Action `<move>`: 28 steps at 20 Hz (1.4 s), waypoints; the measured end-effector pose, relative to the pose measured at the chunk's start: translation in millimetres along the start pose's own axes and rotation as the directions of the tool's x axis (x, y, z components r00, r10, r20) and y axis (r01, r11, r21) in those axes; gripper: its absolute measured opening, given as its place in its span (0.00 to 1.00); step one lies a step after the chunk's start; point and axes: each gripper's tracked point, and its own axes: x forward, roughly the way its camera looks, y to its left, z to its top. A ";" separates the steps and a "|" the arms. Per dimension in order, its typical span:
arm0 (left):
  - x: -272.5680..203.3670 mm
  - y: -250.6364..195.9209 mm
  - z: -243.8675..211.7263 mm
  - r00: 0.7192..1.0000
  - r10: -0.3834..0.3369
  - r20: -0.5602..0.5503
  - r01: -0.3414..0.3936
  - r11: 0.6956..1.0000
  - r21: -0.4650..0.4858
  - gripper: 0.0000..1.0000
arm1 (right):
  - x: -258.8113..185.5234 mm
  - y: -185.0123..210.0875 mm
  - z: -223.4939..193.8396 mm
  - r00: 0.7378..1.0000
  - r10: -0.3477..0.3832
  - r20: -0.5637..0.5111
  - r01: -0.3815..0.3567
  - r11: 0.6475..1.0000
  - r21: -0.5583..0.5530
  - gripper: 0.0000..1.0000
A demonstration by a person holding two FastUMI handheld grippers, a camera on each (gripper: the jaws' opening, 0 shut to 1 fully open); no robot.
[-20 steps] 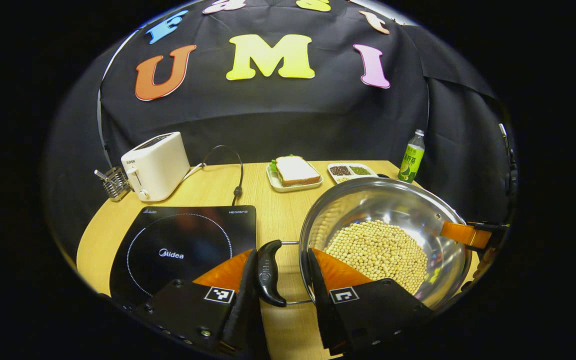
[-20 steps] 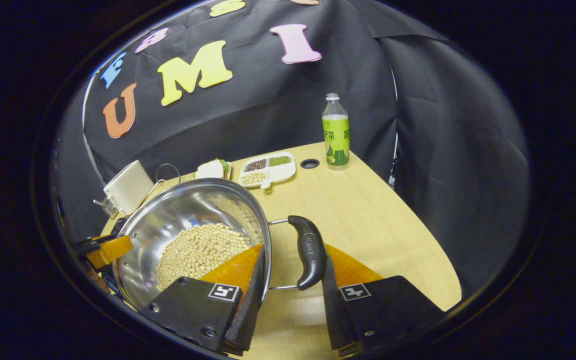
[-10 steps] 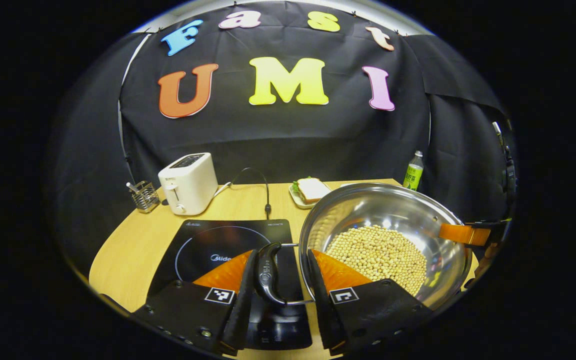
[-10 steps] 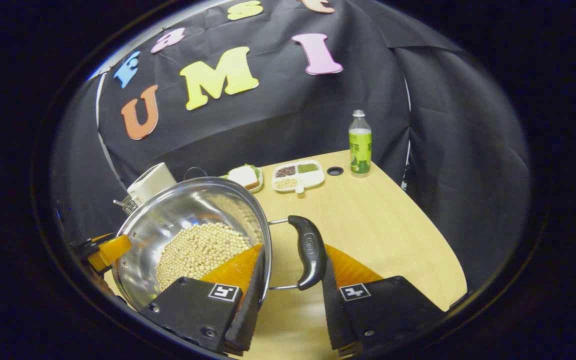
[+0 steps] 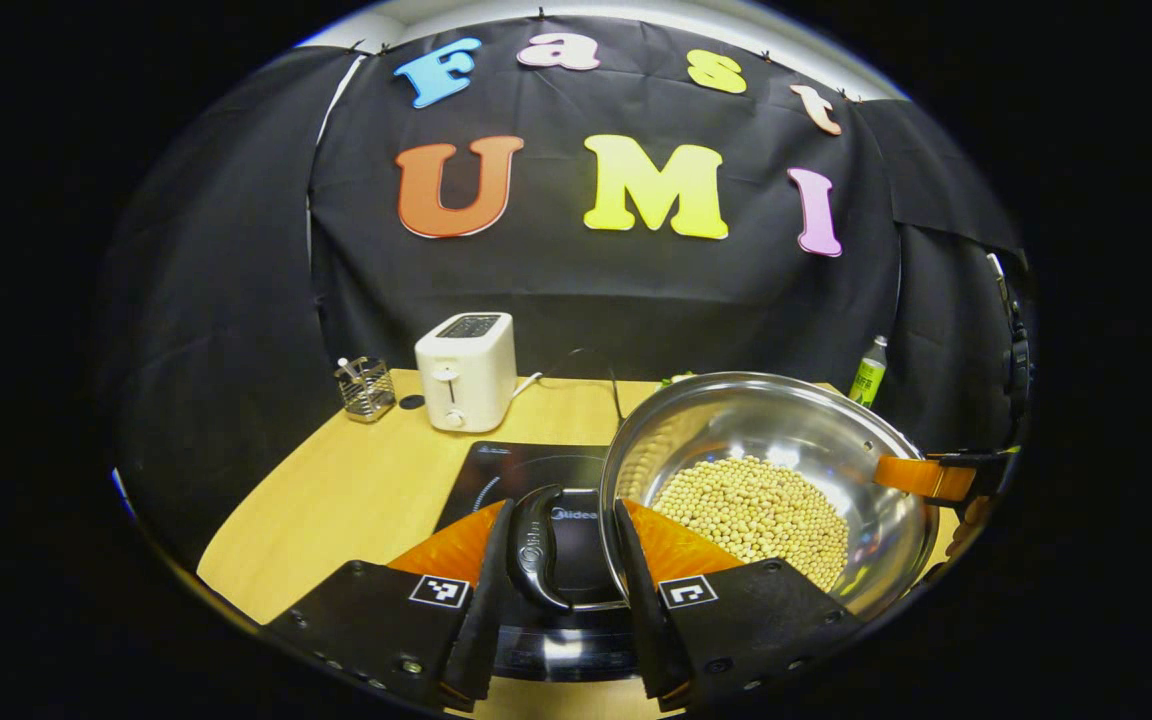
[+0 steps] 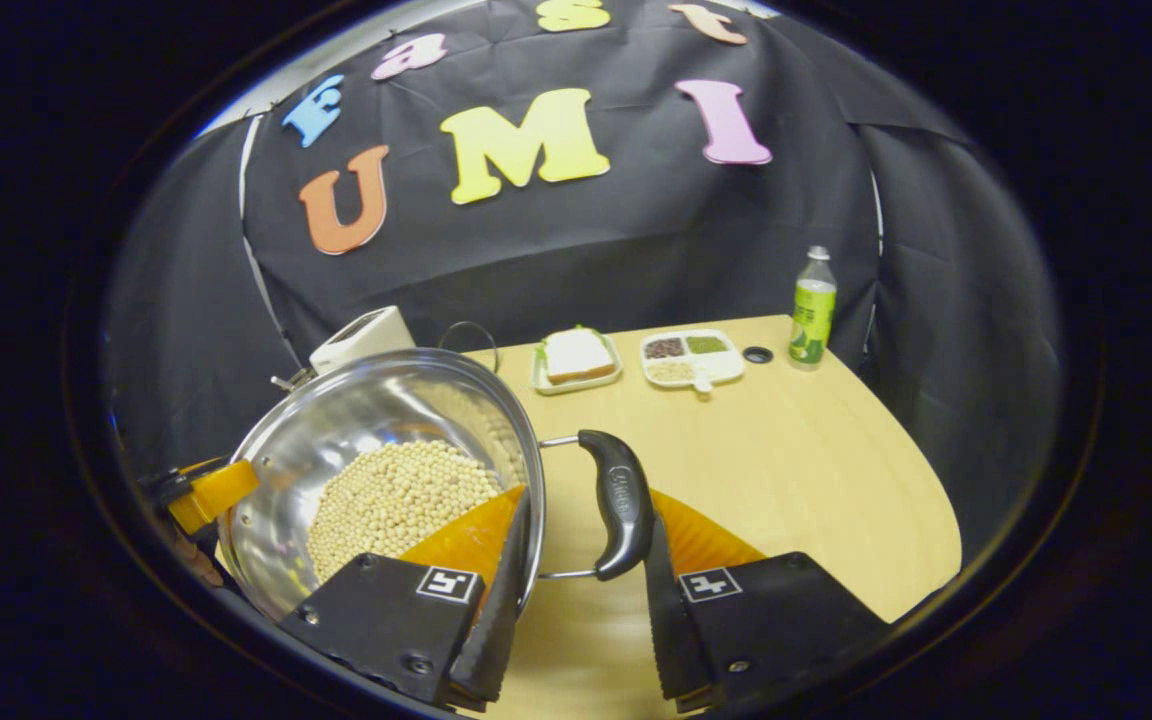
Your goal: First push the handle of the pot to place it horizontally, then grasp the pot with both hands and set it on the induction cooktop.
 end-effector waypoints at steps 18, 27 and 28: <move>83.0 104.2 17.9 0.997 0.057 -0.046 -0.061 0.994 -0.090 0.54 | 103.1 94.3 25.5 0.995 0.040 -0.093 -0.044 0.998 -0.045 0.58; 117.7 116.6 -10.6 0.995 0.050 -0.089 -0.059 0.993 -0.107 0.54 | 135.9 97.8 5.3 0.993 0.012 -0.118 -0.018 0.999 -0.049 0.59; 116.7 117.5 -12.9 0.995 0.048 -0.090 -0.058 0.992 -0.114 0.54 | 137.2 97.6 4.2 0.993 0.011 -0.115 -0.016 0.999 -0.048 0.59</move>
